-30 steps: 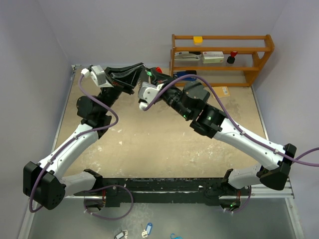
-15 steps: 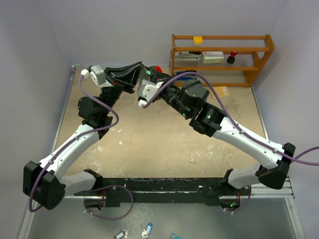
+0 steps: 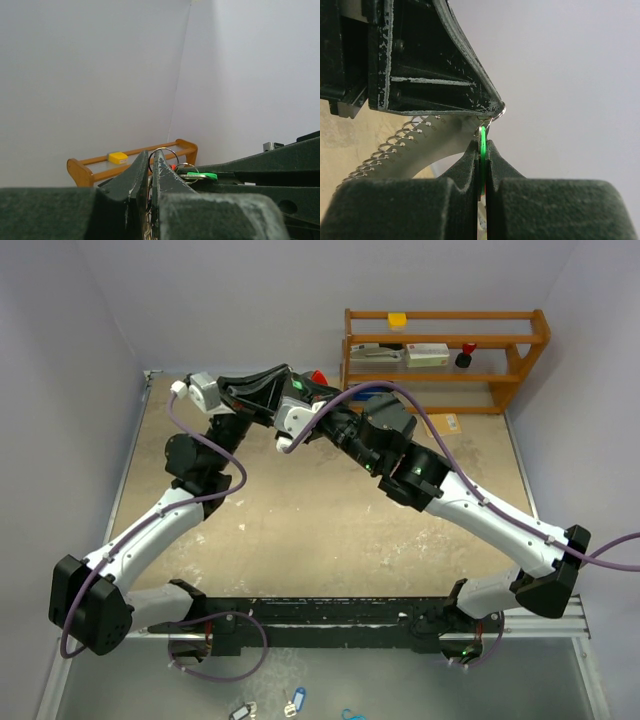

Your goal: Remove the keys from the keyring

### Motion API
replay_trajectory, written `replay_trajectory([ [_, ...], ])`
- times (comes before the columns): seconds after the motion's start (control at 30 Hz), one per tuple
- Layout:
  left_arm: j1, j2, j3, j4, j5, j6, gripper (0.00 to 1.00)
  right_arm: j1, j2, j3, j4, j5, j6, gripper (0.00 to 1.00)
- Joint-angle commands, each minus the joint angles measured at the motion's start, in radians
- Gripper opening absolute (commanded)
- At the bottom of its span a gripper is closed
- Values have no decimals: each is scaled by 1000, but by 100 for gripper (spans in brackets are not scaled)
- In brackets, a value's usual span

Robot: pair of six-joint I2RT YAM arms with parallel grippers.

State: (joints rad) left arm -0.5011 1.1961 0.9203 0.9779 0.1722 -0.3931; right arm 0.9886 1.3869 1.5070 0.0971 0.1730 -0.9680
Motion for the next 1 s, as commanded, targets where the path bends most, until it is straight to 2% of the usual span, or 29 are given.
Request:
replay_trajectory([
  [0.0,19,11,-1,10,-166,71,0,19,-35,65,14,-41,7,0],
  [0.4,19,31,-9,-42,-202,119,0,19,-52,118,16,-13,-42,0],
  [0.97,19,11,-25,-158,-78,168,0,19,-10,218,37,54,-195,0],
])
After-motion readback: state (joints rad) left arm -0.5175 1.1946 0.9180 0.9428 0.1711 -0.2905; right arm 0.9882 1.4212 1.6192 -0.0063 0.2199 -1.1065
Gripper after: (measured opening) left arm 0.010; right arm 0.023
